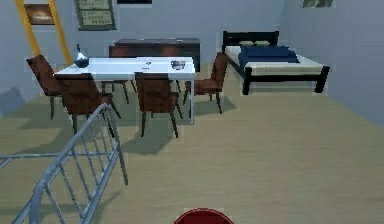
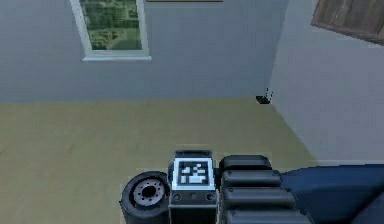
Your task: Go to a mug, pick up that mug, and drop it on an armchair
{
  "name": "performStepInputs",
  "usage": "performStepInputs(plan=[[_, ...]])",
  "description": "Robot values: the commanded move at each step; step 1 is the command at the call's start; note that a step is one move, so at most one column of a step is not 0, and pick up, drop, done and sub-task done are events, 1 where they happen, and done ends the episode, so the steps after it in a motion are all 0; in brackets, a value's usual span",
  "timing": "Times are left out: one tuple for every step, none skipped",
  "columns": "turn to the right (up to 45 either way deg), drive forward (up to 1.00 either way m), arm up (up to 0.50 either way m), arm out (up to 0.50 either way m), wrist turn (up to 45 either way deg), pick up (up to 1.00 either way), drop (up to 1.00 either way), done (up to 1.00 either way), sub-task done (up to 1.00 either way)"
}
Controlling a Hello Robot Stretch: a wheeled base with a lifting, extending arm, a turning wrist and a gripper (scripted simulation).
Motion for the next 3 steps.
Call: performStepInputs(plan=[[0.0, 0.20, 0.00, 0.00, 0.0, 0.00, 0.00, 0.00, 0.00], [45.0, 0.00, 0.00, 0.00, 0.0, 0.00, 0.00, 0.00, 0.00], [39.0, 0.00, 0.00, 0.00, 0.0, 0.00, 0.00, 0.00, 0.00]])
